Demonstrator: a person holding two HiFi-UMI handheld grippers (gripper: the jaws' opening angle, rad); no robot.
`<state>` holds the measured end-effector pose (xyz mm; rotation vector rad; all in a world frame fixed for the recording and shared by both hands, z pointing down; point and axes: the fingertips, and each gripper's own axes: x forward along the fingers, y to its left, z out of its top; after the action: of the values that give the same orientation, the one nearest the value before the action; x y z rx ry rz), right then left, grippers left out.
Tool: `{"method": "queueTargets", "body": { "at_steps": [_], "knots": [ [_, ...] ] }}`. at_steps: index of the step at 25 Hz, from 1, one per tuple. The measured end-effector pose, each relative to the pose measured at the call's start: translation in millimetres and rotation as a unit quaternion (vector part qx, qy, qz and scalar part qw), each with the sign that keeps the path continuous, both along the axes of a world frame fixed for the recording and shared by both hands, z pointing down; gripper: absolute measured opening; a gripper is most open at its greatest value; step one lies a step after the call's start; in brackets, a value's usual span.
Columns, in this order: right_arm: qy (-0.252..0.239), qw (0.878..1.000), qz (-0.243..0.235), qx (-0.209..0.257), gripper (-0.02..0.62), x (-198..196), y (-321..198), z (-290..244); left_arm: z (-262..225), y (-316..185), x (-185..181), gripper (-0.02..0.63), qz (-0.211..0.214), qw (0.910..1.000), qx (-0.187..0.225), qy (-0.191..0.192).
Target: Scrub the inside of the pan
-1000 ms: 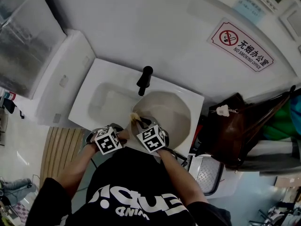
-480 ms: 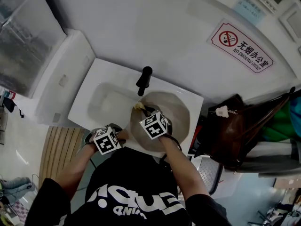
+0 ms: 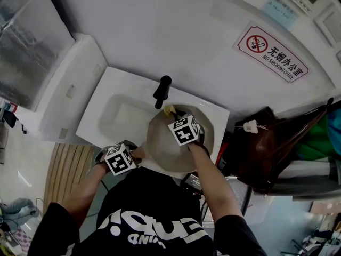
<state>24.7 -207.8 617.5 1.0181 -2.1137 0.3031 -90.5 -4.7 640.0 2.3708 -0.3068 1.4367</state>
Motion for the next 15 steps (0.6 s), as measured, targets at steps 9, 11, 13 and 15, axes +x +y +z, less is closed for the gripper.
{"method": "queueTargets", "body": {
  "at_steps": [9, 11, 13, 15],
  "knots": [
    [0.075, 0.997, -0.016, 0.019, 0.052, 31.7, -13.2, -7.1, -0.4, -1.1, -0.8, 0.204, -0.008, 1.0000, -0.003, 0.000],
    [0.094, 0.995, -0.016, 0.021, 0.052, 43.7, -14.7, -8.3, -0.4, -1.3, -0.8, 0.202, -0.010, 0.9999, -0.004, 0.000],
    [0.108, 0.994, -0.014, 0.021, 0.052, 56.7, -15.1, -9.8, -0.2, -0.9, -1.1, 0.202, -0.011, 0.9999, -0.007, -0.002],
    [0.117, 0.993, -0.008, 0.019, 0.052, 69.5, -14.3, -10.9, 0.1, -1.1, -1.4, 0.201, -0.013, 0.9999, -0.008, -0.004]
  ]
}}
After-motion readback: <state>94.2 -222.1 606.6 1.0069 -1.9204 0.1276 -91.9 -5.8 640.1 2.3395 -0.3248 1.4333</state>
